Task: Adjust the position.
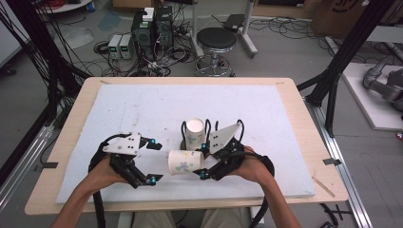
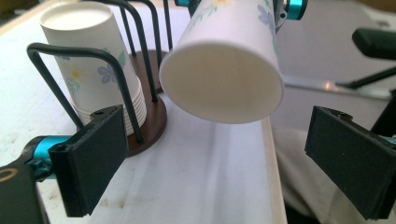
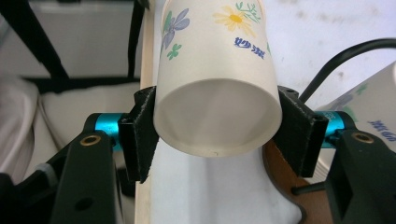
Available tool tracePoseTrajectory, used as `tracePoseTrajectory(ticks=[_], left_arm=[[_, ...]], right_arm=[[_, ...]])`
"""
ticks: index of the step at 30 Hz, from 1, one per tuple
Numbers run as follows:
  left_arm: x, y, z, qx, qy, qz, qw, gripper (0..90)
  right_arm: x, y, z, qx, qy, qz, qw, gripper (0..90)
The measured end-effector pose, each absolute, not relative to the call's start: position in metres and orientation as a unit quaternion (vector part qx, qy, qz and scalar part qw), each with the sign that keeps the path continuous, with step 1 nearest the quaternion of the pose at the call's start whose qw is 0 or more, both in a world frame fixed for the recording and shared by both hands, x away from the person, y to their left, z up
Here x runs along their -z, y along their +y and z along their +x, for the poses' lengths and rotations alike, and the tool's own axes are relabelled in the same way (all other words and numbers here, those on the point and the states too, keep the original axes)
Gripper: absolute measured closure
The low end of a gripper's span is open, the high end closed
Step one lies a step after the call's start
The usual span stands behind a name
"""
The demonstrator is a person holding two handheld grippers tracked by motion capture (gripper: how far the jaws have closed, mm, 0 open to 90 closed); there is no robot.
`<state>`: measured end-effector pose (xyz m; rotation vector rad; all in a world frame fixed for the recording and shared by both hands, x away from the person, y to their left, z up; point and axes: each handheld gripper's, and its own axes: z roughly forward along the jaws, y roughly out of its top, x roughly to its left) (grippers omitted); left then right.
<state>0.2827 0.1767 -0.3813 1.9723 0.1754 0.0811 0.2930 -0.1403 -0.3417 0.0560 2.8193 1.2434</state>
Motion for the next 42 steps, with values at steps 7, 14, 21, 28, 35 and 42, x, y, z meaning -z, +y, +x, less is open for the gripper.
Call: tracePoseTrajectory(ticks=[7,14,21,28,35,42], left_arm=[[0.394,0.18,0.28,-0.033,0.087,0.799,0.594,6.0],[0.402,0.18,0.277,-0.037,0.083,0.774,0.626,6.0],[0.408,0.176,0.276,-0.033,0.082,0.759,0.644,6.0],[0.41,0.169,0.278,-0.023,0.077,0.744,0.663,6.0],[0.411,0.161,0.28,-0.016,0.074,0.736,0.673,6.0],[0.41,0.152,0.283,-0.003,0.071,0.721,0.689,6.0]], right_arm=[[0.353,-0.152,0.29,-0.448,0.893,0.032,0.022,37.6],[0.365,-0.156,0.289,-0.489,0.872,0.033,0.015,37.6],[0.371,-0.157,0.288,-0.52,0.854,0.029,0.008,37.6],[0.376,-0.158,0.288,-0.542,0.84,0.028,0.003,37.6],[0.377,-0.158,0.288,-0.552,0.834,0.025,0.006,37.6],[0.378,-0.156,0.288,-0.559,0.829,0.02,0.007,37.6]])
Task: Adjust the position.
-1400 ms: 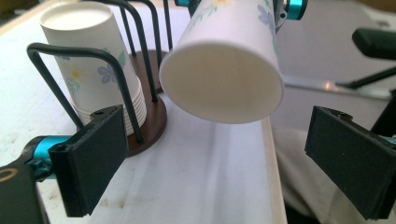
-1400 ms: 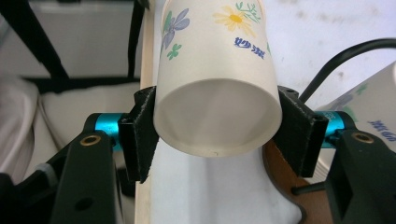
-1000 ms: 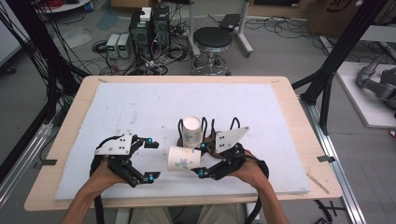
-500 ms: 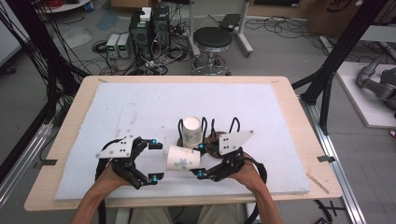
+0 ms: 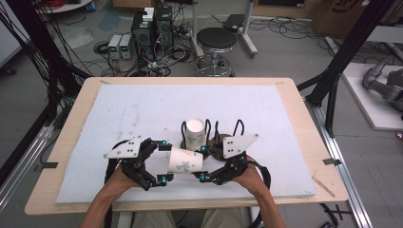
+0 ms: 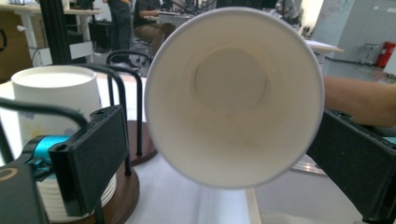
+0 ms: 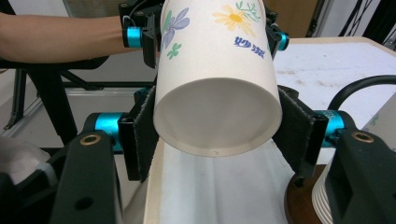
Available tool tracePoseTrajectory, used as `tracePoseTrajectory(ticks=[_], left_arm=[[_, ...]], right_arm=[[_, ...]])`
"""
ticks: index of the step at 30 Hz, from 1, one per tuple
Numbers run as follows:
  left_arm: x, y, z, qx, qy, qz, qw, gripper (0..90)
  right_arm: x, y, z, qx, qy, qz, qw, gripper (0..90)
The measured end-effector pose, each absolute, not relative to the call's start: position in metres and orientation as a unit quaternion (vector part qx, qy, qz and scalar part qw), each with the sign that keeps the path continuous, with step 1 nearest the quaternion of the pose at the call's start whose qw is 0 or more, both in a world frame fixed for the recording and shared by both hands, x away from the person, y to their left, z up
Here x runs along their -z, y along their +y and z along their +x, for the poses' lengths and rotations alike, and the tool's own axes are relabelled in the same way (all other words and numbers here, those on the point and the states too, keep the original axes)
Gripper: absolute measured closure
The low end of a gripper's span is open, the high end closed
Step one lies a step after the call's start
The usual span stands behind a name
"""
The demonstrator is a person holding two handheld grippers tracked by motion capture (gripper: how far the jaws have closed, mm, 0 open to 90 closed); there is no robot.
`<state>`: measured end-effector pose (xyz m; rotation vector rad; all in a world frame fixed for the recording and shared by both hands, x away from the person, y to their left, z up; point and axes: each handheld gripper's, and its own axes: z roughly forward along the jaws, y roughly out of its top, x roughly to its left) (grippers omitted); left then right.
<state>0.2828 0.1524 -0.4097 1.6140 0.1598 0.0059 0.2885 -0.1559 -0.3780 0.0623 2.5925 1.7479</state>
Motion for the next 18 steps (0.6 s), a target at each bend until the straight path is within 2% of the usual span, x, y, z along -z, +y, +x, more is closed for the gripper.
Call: tracePoseTrajectory(ticks=[18], left_arm=[[0.409,0.137,0.284,0.002,0.061,0.723,0.688,6.0]], right_arm=[[0.379,-0.154,0.289,-0.561,0.827,0.018,0.008,37.6]])
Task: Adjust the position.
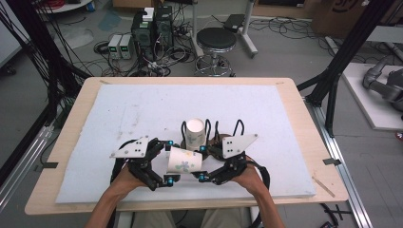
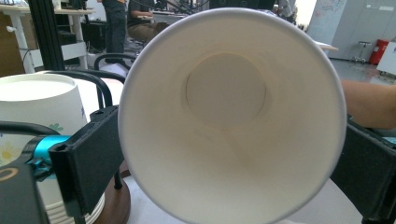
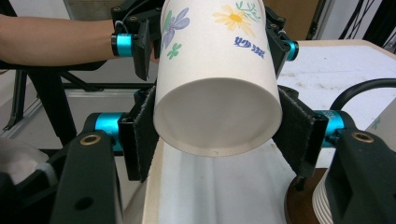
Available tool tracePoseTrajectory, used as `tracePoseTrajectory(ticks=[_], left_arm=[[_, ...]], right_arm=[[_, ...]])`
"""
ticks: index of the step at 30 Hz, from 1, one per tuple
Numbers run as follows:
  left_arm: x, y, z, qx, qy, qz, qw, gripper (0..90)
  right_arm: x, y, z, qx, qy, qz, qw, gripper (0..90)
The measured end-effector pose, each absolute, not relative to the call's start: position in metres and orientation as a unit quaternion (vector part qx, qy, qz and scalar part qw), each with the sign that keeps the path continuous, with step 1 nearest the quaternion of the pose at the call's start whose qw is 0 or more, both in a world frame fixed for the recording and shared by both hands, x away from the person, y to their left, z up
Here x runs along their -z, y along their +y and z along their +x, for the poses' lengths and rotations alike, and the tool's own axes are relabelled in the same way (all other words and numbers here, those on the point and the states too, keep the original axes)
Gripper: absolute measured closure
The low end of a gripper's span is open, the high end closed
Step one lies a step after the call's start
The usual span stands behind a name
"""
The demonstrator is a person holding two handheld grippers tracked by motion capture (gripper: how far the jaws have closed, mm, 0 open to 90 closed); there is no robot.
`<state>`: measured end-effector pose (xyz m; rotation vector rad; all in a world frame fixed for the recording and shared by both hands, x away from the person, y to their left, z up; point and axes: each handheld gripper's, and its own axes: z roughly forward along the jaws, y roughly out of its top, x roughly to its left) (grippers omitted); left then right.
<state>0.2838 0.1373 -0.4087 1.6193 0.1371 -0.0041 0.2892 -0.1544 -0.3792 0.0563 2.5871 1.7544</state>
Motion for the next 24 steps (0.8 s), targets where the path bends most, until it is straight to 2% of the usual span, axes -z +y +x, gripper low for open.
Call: tracePoseTrajectory(ticks=[11,12,18,24], left_arm=[[0.4084,0.1286,0.2865,0.008,0.05,0.724,0.688,10.7],[0.4085,0.1292,0.2871,0.009,0.046,0.725,0.687,15.0],[0.4083,0.1332,0.2877,0.014,0.043,0.723,0.689,22.3],[0.4082,0.1343,0.2872,0.011,0.038,0.722,0.69,25.9]], right_arm=[[0.38,-0.1523,0.2891,-0.559,0.829,0.013,0.005,37.6],[0.38,-0.1524,0.2893,-0.559,0.829,0.013,0.004,37.7],[0.3795,-0.1532,0.2892,-0.558,0.83,0.01,0.002,37.7],[0.3798,-0.1525,0.2886,-0.559,0.829,0.01,0.004,37.9]])
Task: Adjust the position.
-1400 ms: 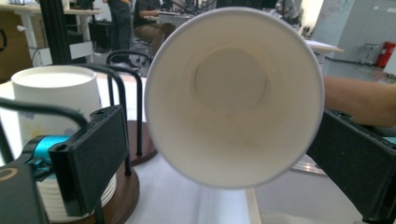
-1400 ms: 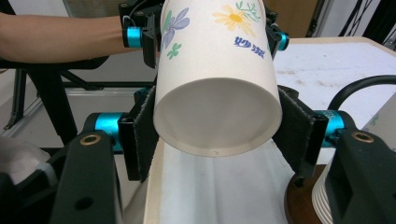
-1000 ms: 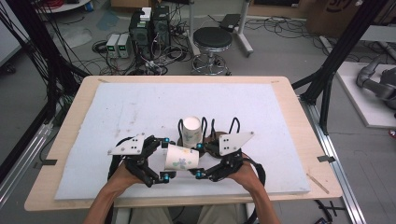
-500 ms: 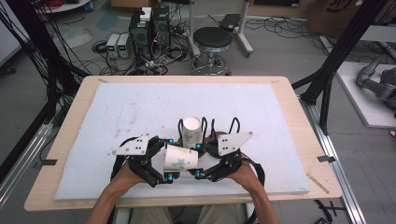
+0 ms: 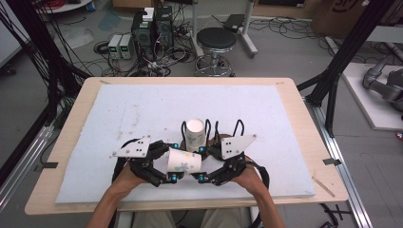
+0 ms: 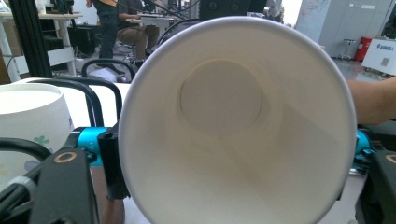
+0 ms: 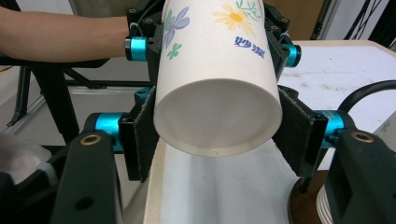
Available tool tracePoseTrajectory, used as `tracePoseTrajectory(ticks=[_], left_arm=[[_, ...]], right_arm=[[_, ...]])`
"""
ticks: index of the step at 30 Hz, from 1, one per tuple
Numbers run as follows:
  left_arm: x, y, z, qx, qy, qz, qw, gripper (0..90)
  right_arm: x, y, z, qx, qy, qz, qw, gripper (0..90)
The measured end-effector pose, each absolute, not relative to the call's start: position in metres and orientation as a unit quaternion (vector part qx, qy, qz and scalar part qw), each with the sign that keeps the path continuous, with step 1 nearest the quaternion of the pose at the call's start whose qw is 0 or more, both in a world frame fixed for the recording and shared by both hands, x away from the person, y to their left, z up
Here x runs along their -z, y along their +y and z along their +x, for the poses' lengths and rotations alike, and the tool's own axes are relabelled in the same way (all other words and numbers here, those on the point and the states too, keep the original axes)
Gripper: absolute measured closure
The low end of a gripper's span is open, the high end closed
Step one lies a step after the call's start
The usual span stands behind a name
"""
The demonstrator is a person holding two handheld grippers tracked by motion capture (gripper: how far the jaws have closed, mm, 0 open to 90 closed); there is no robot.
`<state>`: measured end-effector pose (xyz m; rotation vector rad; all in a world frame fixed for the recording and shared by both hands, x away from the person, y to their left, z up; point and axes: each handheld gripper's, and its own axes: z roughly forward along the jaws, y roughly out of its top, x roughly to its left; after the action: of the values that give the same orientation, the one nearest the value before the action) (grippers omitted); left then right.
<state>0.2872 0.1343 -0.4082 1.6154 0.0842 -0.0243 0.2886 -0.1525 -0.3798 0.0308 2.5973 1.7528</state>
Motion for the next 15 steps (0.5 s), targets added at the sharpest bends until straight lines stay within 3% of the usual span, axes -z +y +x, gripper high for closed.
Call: tracePoseTrajectory(ticks=[9,11,12,15], left_arm=[[0.4083,0.1342,0.2871,0.009,0.036,0.725,0.688,26.9],[0.4085,0.1343,0.2874,0.009,0.037,0.727,0.686,26.8],[0.4085,0.1342,0.2871,0.009,0.037,0.728,0.685,26.8],[0.4084,0.1344,0.2868,0.008,0.035,0.731,0.682,26.8]], right_arm=[[0.3798,-0.1522,0.2884,-0.555,0.832,0.008,0.008,36.3],[0.3795,-0.1503,0.2875,-0.553,0.833,0.027,0.019,20.9],[0.3791,-0.1487,0.2866,-0.546,0.836,0.037,0.035,17.8],[0.3789,-0.1468,0.2849,-0.538,0.842,0.026,0.035,17.7]])
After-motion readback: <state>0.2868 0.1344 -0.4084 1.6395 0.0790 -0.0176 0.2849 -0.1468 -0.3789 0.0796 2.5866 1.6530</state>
